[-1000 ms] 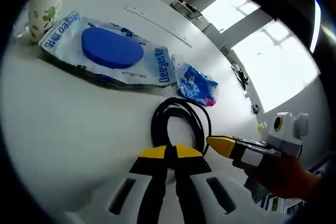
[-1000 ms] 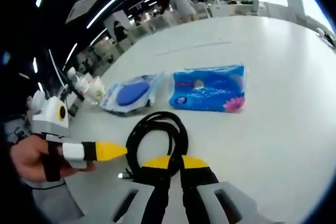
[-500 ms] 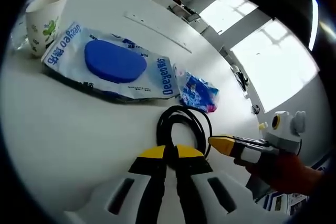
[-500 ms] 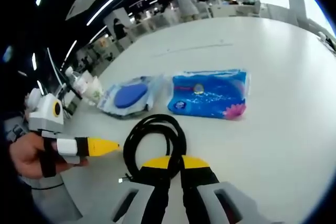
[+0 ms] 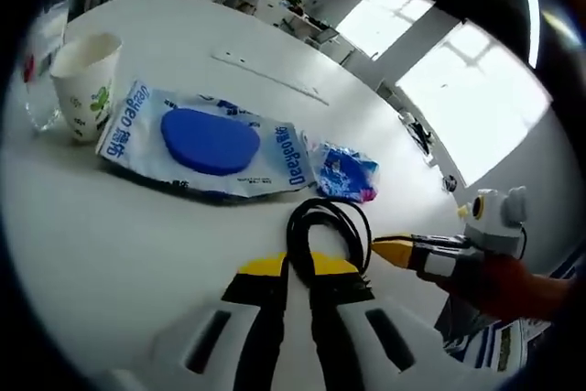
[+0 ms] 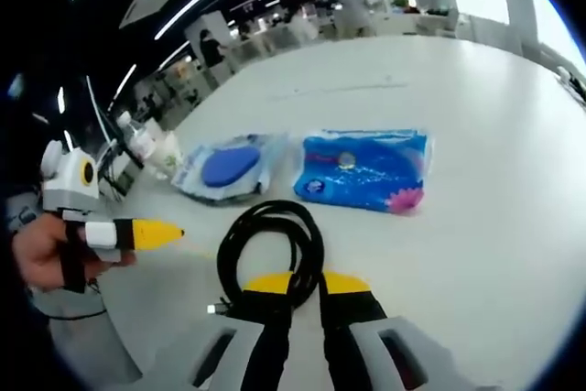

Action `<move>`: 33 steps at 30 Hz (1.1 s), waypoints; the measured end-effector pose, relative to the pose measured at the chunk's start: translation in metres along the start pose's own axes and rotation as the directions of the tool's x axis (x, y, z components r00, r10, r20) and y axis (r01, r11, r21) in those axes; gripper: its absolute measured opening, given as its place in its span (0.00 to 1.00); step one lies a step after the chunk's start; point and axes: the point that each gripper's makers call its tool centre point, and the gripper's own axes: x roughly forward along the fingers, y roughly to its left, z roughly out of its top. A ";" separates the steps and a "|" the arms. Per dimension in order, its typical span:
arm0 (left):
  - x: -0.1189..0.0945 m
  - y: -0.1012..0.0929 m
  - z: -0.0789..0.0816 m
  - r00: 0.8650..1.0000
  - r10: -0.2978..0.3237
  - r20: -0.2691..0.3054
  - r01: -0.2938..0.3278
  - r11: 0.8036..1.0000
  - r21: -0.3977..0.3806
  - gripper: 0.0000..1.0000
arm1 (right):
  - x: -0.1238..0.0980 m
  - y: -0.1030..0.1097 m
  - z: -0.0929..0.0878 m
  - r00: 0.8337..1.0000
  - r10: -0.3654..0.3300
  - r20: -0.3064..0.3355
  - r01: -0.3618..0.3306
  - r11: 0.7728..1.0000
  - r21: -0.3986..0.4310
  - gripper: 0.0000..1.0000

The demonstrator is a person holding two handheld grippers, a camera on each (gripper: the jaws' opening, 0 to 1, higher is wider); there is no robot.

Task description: Arrange the tabletop items into an orderly group along one side of the table until the central work area is clear of visible clutter.

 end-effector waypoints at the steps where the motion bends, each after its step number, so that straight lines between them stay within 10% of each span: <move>1: -0.004 0.001 0.001 1.000 0.002 0.005 -0.002 1.000 0.008 0.06 | -0.001 -0.001 0.001 1.000 -0.001 0.001 0.001 1.000 -0.013 0.10; 15: -0.099 0.056 0.045 0.985 0.080 0.152 -0.097 0.990 0.106 0.20 | -0.040 -0.006 0.015 0.998 0.049 0.042 -0.043 0.990 -0.138 0.32; 33: -0.209 0.113 0.039 0.963 0.157 0.219 -0.205 0.954 0.219 0.41 | -0.084 0.008 -0.008 0.994 0.106 0.011 -0.097 0.938 -0.332 0.55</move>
